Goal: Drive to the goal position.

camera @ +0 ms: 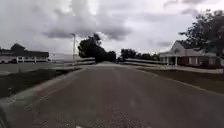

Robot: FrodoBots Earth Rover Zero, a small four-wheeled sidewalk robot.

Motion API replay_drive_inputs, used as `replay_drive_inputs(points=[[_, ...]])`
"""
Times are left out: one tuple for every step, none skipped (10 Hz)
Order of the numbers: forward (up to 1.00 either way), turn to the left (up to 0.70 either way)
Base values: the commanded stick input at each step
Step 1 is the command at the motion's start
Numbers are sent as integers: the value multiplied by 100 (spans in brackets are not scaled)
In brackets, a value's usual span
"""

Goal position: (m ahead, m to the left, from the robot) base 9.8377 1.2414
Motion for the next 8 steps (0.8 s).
replay_drive_inputs(points=[[85,1],[85,1],[85,1],[85,2],[85,3],[85,8],[85,15],[85,22]])
